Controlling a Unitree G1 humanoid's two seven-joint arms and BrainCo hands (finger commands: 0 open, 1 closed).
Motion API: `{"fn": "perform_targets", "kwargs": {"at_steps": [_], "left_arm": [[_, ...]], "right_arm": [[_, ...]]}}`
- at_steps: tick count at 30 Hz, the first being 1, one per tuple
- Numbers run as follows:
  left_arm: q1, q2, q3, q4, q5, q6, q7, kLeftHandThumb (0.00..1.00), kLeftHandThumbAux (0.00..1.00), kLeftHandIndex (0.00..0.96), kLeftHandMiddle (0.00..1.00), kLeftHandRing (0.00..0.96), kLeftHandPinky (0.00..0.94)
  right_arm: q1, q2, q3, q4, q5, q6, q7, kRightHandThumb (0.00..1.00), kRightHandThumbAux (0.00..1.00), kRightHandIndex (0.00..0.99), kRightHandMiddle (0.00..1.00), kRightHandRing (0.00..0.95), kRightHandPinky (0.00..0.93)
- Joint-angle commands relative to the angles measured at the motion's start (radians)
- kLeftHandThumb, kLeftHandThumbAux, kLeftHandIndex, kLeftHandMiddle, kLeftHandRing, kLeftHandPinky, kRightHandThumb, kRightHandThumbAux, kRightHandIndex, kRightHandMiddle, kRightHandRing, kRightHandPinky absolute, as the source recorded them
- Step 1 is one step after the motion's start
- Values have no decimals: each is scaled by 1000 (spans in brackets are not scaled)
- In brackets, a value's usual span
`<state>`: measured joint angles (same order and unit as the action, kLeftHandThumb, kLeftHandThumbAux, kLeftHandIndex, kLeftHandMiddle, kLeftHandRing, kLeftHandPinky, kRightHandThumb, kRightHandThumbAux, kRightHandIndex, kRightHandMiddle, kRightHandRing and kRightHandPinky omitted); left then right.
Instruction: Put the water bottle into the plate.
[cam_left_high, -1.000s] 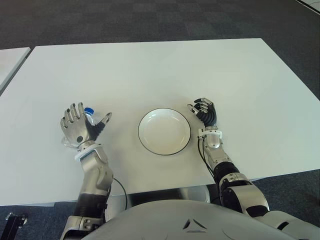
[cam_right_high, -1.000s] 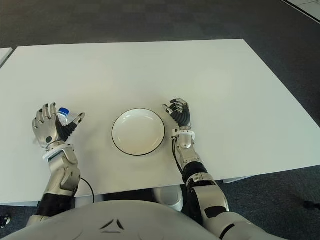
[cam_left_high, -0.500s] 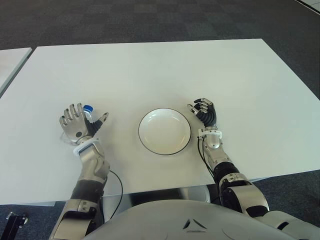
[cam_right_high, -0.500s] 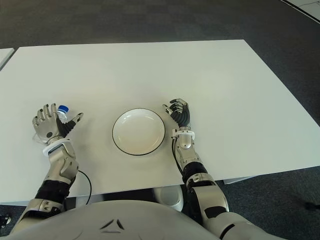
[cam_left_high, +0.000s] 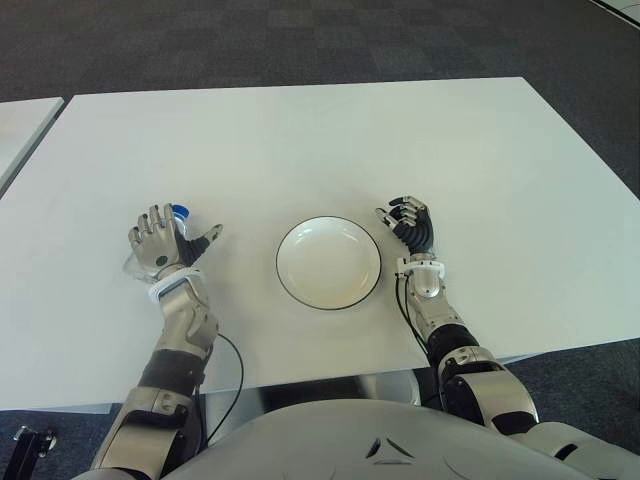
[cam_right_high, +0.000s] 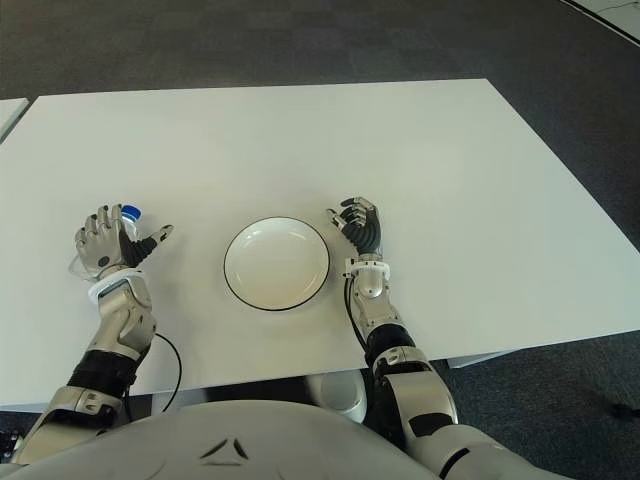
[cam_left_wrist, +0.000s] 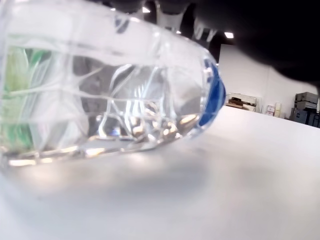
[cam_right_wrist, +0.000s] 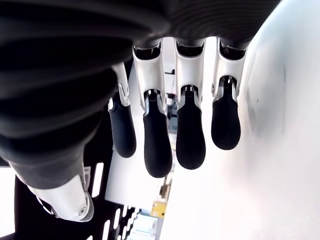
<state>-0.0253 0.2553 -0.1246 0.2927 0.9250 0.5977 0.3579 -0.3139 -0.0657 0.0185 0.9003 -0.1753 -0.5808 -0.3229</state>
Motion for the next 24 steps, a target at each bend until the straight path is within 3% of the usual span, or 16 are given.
{"fn": "perform_targets", "kwargs": {"at_steps": [1, 17, 21, 24], "left_arm": [[31, -27, -21, 31, -77, 36, -111, 526, 301, 0, 0, 0, 0], [44, -41, -19, -35, -108, 89, -120, 615, 318, 0, 37, 12, 94], [48, -50, -9, -50, -109, 94, -98, 665, 356, 143, 122, 89, 180], [52, -53, -1, -54, -114, 79, -75, 716, 376, 309, 254, 218, 296]], "right_arm": [[15, -1, 1, 0, -9, 25, 1, 707, 728, 433, 626, 638, 631], [19, 0, 0, -4, -7, 14, -1, 708, 728, 434, 631, 645, 657], [20, 0, 1, -6, -9, 14, -2, 708, 728, 433, 630, 644, 658], [21, 0, 1, -6, -9, 12, -2, 708, 728, 433, 631, 646, 660]]}}
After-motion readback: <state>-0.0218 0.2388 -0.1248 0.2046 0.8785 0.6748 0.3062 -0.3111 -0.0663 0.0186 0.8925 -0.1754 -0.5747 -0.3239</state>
